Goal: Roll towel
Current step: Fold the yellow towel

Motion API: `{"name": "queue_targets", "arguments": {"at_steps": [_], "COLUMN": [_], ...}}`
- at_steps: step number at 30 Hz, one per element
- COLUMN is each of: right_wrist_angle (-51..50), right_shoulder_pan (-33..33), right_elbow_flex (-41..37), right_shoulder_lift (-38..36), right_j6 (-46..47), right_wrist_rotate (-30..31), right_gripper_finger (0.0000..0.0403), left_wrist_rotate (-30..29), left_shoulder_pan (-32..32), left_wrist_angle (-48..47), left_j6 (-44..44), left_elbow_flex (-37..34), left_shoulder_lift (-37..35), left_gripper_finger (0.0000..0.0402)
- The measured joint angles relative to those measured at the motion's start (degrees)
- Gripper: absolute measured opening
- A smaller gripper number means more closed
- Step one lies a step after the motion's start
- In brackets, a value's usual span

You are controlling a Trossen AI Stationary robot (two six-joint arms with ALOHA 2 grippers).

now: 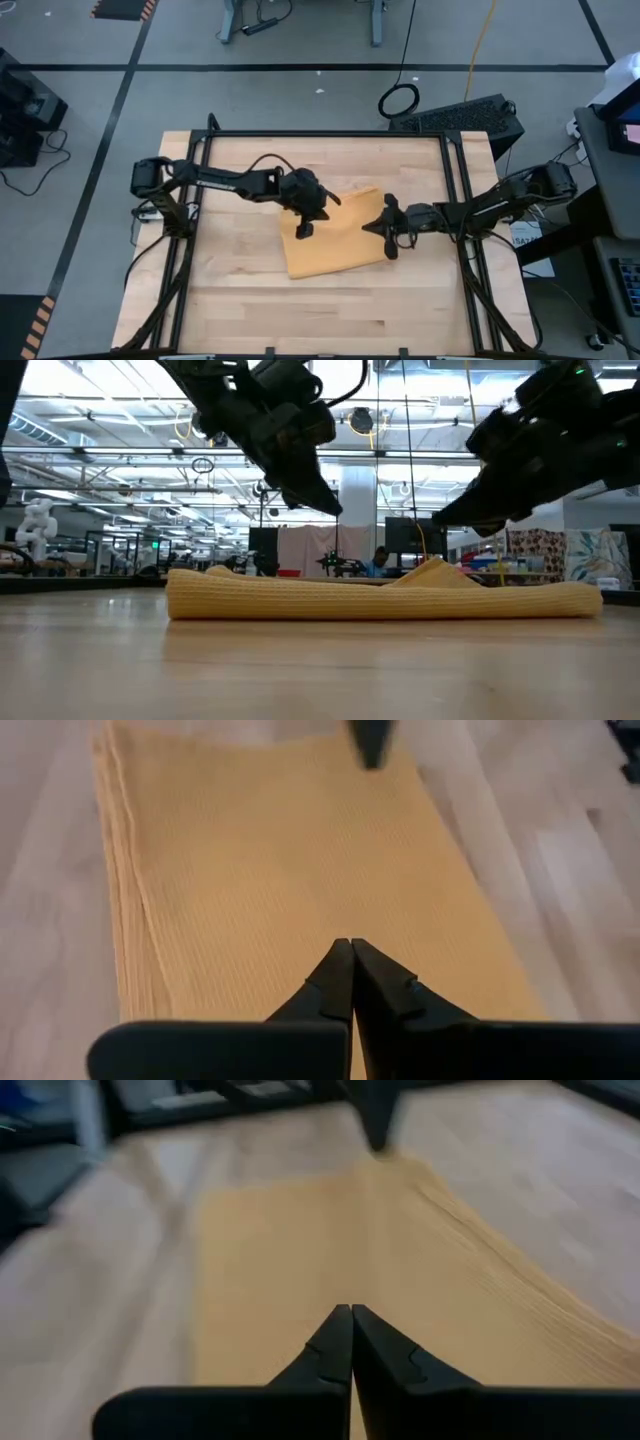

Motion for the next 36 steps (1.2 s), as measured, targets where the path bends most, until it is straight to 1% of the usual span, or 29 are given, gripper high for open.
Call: {"name": "queue_targets", "arguments": {"at_steps": [2, 6, 10, 12, 15, 18, 20, 21, 23, 26, 28, 31, 32, 33, 36], "right_wrist_angle": [4.99, 12.01, 19.51, 23.18, 26.35, 25.98, 25.79, 25.53, 24.95, 19.95, 13.2, 6.39, 5.04, 4.79, 4.01], "right_shoulder_pan": [1.95, 5.47, 7.98, 8.74, 9.7, 11.17, 12.83, 13.61, 15.07, 16.88, 18.2, 19.87, 20.19, 20.27, 20.6], "right_elbow_flex": [0.09, 0.47, 1.2, 1.77, 4.34, 7.67, 10.24, 12.1, 16.13, 21.96, 24.7, 28.69, 29.82, 31.1, 32.31], "right_shoulder_lift": [2.76, 9.64, 16.89, 19.2, 22.01, 24.14, 25.81, 26.95, 29.26, 31.93, 32.77, 34.88, 35.91, 37.09, 39.82], "right_j6": [0.14, 0.3, 2.19, 3.62, 7.75, 10.05, 11.13, 11.35, 11.42, 12.29, 14.99, 19.09, 19.36, 19.42, 18.94], "right_wrist_rotate": [0.44, 1.81, 1.8, 2.02, 2.13, 2.89, 6.77, 8.85, 11.1, 14.45, 19.45, 29.08, 32.01, 33.72, 36.76], "right_gripper_finger": [0.0, 0.0, 0.0, 0.0, 0.0, 0.0, 0.0, 0.0, 0.0, 0.0, 0.0, 0.0, 0.0, 0.0, 0.0], "left_wrist_rotate": [-1.58, -7.7, -9.14, -9.76, -12.72, -13.46, -13.36, -12.93, -12.17, -11.92, -9.26, -1.62, -0.4, 0.02, 0.43], "left_shoulder_pan": [-0.11, -1.01, -3.42, -5.4, -7.77, -8.69, -8.8, -8.77, -8.08, -5.6, -3.86, -2.14, -1.81, -1.44, -0.75], "left_wrist_angle": [-0.59, -1.14, 0.51, 2.86, 3.88, 2.15, 0.69, 2.16, 6.42, 10.72, 13.26, 16.12, 16.49, 16.46, 16.91], "left_j6": [1.61, 1.15, -5.35, -5.91, -4.58, -0.64, 2.31, 3.56, 5.95, 7.51, 8.02, 9.99, 10.57, 10.88, 10.97], "left_elbow_flex": [-0.03, -0.09, -0.12, -0.13, -0.09, -0.02, -0.61, -1.61, -4.13, -7.78, -10.08, -12.49, -13.12, -13.66, -14.21], "left_shoulder_lift": [1.18, 4.58, 6.56, 6.8, 6.65, 6.51, 6.4, 6.39, 6.39, 6.39, 6.39, 6.35, 6.35, 6.35, 6.31], "left_gripper_finger": [0.0006, 0.0006, 0.0006, 0.0006, 0.0006, 0.0006, 0.0006, 0.0006, 0.0006, 0.0006, 0.0006, 0.0006, 0.0006, 0.0006, 0.0006]}}
